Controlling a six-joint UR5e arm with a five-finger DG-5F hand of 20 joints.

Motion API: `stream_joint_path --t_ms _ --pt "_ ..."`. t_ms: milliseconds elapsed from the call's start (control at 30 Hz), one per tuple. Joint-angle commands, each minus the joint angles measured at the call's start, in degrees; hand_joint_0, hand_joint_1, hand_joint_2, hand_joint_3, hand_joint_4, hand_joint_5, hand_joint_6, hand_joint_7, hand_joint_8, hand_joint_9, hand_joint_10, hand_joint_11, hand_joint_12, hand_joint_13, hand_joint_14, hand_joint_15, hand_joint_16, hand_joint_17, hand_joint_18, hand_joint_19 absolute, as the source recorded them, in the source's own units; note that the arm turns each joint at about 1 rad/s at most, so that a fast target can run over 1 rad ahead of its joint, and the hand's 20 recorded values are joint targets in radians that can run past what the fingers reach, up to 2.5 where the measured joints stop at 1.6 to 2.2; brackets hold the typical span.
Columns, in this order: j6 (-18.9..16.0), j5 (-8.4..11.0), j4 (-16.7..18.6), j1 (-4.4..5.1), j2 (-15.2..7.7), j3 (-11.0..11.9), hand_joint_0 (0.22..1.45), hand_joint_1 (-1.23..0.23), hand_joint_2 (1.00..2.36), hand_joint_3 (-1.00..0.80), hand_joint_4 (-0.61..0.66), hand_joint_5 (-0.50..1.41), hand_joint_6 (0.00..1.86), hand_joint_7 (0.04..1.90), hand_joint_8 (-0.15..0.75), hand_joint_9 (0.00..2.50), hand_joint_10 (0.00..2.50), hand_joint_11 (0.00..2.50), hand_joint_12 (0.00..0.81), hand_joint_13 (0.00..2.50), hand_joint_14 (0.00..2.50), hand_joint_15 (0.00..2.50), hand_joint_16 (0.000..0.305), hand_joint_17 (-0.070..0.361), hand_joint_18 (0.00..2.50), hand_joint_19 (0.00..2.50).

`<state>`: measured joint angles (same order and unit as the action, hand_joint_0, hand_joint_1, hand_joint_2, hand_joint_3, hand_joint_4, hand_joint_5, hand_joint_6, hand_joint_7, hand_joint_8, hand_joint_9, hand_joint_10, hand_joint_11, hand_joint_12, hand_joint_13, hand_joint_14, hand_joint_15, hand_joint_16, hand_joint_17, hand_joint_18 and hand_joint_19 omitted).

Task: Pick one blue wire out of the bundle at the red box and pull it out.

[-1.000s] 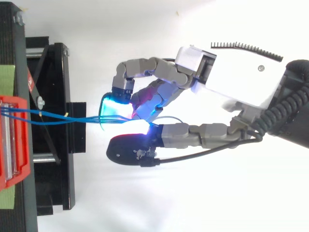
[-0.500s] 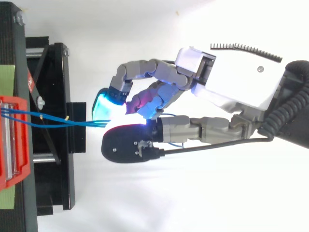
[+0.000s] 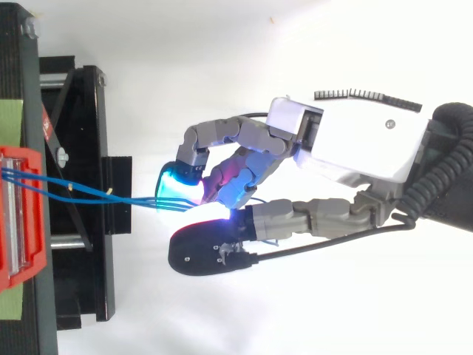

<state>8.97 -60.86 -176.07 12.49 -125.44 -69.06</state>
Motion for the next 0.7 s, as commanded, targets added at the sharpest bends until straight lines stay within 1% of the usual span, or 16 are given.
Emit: stream_joint_path --t_ms 0,100,133,233,267,433,533,667 --pt "0.0 -0.32 -0.24 -0.1 0.02 -0.02 0.53 -0.59 1.01 -0.3 0.32 -0.07 0.5 1.09 0.266 1.05 0.02 0.47 0.398 0.69 0.02 0.42 0.069 0.156 0.47 0.57" --pt "-0.09 -0.32 -0.41 -0.19 0.02 -0.02 0.54 -0.61 1.01 -0.28 0.31 -0.07 0.5 1.11 0.272 1.05 0.02 0.48 0.403 0.7 0.02 0.42 0.07 0.158 0.47 0.56" --pt "-0.09 -0.76 -0.94 -0.36 0.02 -0.02 0.54 -0.61 1.01 -0.28 0.32 -0.07 0.5 1.12 0.272 1.05 0.02 0.47 0.403 0.7 0.02 0.42 0.07 0.158 0.47 0.56" --pt "-0.09 -1.28 -1.47 -0.63 0.02 -0.02 0.55 -0.63 1.01 -0.26 0.32 -0.07 0.5 1.14 0.279 1.05 0.02 0.48 0.409 0.7 0.02 0.41 0.071 0.161 0.48 0.56" --pt "-0.09 -1.72 -1.55 -0.8 0.02 -0.02 0.55 -0.64 1.01 -0.25 0.31 -0.07 0.5 1.16 0.275 1.04 0.02 0.5 0.407 0.7 0.02 0.42 0.071 0.159 0.47 0.55" --pt "-0.09 -2.69 -1.55 -1.33 0.02 -0.02 0.55 -0.65 1.01 -0.24 0.3 -0.06 0.5 1.19 0.277 1.05 0.02 0.5 0.409 0.7 0.02 0.42 0.071 0.16 0.47 0.55" --pt "0.0 -3.57 -1.55 -1.6 0.64 -0.46 0.55 -0.65 1.01 -0.24 0.31 -0.06 0.5 1.2 0.28 1.05 0.02 0.51 0.409 0.7 0.02 0.42 0.071 0.16 0.48 0.54" --pt "0.26 -3.57 -1.55 -1.68 1.16 -0.9 0.56 -0.65 1.01 -0.24 0.3 -0.06 0.5 1.22 0.279 1.05 0.02 0.52 0.411 0.7 0.02 0.42 0.071 0.16 0.47 0.55"
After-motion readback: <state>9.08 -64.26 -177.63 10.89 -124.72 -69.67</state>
